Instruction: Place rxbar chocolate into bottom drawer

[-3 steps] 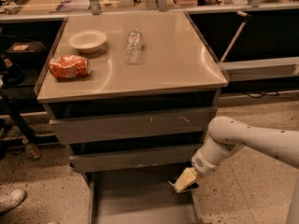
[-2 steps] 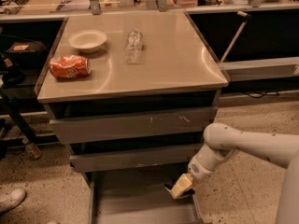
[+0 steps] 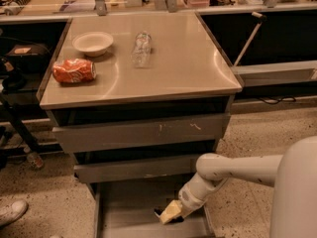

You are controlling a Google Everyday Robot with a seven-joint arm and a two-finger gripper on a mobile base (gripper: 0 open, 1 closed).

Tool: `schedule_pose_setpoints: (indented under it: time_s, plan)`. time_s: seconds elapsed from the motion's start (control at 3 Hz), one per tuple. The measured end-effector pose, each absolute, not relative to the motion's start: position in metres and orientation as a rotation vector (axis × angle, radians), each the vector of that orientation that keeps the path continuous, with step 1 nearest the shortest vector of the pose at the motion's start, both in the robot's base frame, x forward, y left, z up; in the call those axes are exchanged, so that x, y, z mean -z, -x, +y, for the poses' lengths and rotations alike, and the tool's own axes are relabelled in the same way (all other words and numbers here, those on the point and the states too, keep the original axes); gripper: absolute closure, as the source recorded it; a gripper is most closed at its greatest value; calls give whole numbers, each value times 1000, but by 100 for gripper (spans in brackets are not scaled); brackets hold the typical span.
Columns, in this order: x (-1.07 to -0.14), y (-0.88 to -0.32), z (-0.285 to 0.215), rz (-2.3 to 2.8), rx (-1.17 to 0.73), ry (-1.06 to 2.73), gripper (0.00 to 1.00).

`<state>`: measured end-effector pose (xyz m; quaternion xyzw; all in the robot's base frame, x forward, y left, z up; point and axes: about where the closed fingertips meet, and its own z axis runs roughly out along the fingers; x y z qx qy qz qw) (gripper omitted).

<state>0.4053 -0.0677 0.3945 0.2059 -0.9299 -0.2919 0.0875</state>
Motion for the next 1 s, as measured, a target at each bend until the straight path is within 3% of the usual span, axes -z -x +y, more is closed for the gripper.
schedule_pose_setpoints:
  time_s: [0.33, 1.0]
  plan:
    - [-382, -397, -40, -2735, 900, -629, 100]
    - [-355, -396, -32, -2778, 943, -515, 100]
